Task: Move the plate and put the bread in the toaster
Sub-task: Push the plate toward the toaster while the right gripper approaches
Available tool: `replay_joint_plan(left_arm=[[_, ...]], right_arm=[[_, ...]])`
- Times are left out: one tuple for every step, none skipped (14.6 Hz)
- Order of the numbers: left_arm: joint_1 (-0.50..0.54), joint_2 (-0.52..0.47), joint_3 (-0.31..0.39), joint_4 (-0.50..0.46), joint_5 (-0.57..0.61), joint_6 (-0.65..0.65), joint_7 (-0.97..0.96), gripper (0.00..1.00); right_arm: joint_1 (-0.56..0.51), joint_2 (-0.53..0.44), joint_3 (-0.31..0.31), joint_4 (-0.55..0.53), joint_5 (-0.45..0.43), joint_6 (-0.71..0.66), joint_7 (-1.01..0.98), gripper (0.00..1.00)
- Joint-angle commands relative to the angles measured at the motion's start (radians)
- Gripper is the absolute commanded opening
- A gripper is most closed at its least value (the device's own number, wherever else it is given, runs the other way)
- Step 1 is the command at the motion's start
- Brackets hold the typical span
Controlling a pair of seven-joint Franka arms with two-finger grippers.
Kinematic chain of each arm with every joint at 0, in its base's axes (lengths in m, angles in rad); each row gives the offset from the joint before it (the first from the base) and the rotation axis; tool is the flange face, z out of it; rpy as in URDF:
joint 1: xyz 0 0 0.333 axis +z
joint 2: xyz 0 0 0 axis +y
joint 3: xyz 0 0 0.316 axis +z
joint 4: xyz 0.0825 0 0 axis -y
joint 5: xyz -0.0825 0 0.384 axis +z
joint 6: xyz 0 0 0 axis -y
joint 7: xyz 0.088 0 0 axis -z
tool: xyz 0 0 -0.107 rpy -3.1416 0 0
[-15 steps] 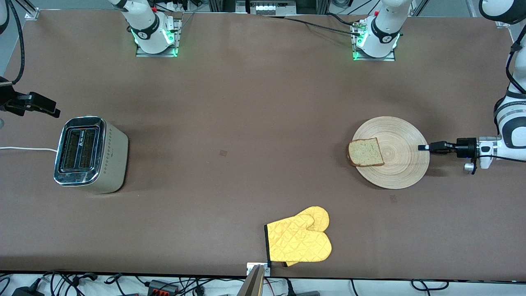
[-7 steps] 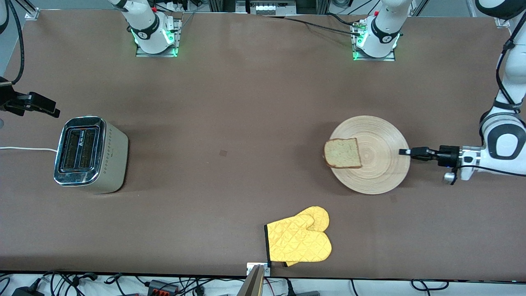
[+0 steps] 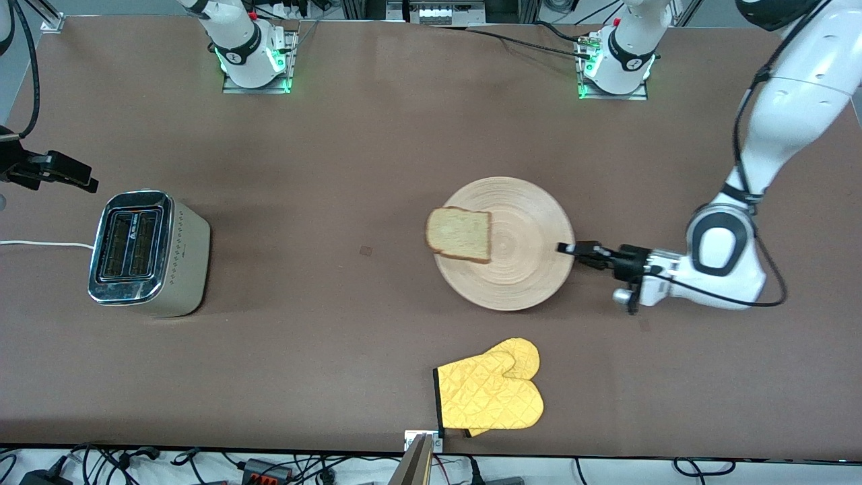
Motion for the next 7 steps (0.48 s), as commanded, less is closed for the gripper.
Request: replay_joint_plan(left_arm=[[-0.105, -0.015, -0.004, -0.061, -0.126, 0.137, 0.001, 0.01], [-0.158, -0.014, -0.005, -0.073, -0.172, 0.200, 0.002, 0.01], [-0.204, -0.009, -0.004, -0.078, -0.213, 0.248, 0.002, 0.01], [-0.244, 0.001, -0.005, -0.081, -0.256, 0.291, 0.005, 0.01], [-0.286, 0.012, -0.005, -0.082, -0.302, 0.340, 0.020, 0.01], [-0.325, 0.020, -0.004, -0.081, -0.333, 0.384, 0.025, 0.01], [-0.359, 0.029, -0.004, -0.079, -0.359, 0.424, 0.025, 0.01]], right_arm=[[-0.005, 0.004, 0.000, 0.013, 0.018, -0.015, -0.005, 1.00], [-0.005, 0.004, -0.002, 0.013, 0.021, -0.015, -0.005, 1.00], [-0.005, 0.004, -0.002, 0.013, 0.021, -0.015, -0.005, 1.00], [-0.005, 0.004, -0.002, 0.013, 0.021, -0.015, -0.005, 1.00], [-0.005, 0.004, -0.002, 0.013, 0.023, -0.015, -0.005, 1.00], [-0.005, 0.004, -0.002, 0.013, 0.023, -0.014, -0.005, 1.00], [-0.005, 0.004, 0.000, 0.013, 0.024, -0.015, -0.005, 1.00]])
